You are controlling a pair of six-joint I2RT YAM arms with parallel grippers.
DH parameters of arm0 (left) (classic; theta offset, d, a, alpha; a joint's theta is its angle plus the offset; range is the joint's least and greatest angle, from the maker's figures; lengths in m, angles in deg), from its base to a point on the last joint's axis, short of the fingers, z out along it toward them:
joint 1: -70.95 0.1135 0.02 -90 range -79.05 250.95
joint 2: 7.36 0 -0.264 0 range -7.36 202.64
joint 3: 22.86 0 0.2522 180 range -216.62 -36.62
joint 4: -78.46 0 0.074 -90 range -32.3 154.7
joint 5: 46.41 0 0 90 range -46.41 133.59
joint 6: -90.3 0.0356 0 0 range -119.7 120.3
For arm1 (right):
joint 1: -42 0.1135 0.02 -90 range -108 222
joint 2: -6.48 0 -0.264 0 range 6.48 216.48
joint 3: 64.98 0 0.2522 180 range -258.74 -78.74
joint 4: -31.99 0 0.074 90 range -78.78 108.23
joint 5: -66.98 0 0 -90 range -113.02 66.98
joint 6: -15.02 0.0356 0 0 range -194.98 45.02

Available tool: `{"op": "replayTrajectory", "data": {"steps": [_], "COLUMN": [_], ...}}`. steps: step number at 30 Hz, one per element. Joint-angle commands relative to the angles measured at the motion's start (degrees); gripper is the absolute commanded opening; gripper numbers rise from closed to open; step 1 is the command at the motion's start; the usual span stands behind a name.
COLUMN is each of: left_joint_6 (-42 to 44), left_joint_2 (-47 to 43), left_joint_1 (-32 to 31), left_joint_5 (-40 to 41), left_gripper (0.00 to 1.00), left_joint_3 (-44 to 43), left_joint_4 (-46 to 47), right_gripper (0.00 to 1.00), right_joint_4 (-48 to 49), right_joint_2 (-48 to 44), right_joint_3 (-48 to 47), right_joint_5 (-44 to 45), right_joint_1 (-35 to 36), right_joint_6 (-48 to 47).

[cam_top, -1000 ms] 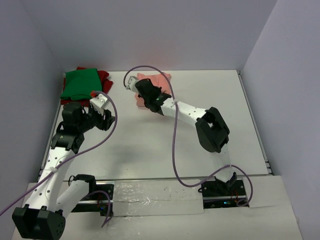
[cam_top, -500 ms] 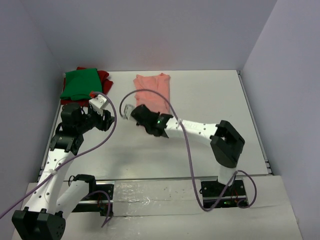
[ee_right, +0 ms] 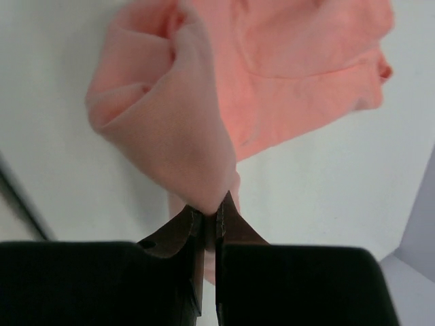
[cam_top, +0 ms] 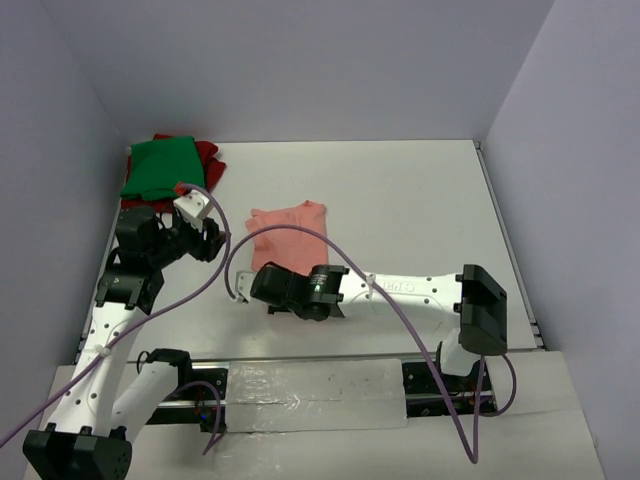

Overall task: Fold and stack the t-shirts
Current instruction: Fold the long partially folded tshirt into a neat square

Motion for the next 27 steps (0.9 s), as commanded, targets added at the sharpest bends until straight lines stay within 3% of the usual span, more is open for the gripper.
{"op": "replayTrajectory", "data": {"steps": [1,8,13,19,27], "left_joint_6": [-0.3,-0.1,-0.1,-0.1,-0.2], "left_joint_2": [-0.7,-1.0,-0.8,0.6,1.8], "left_joint_1": [0.6,0.8,1.0,1.1,1.1], "left_joint_5": [-1.9,-1.7,-1.9,-2.4,-2.7], "left_gripper": [0.61,0.61,0.61,0.61,0.61], "left_joint_3": [-1.2,-0.4,-0.1,-0.7,-0.5], "left_joint_4": [0.4,0.9,1.2,1.3,2.3], "right_gripper": [0.00,0.00,0.00,0.00,0.00], "right_joint_4": [4.4,24.0,30.2,33.1,37.0], "right_joint_2": [-0.3,9.4,18.9,27.3,29.4], "right_joint_3": [-4.6,-12.2,-23.3,-29.9,-28.9], "right_joint_5": [6.7,11.4,9.8,5.9,2.5], "right_joint_1": [-4.7,-17.9,-25.8,-28.4,-26.5], "right_joint_6": [-5.6,-18.8,-19.3,-18.5,-19.3]}}
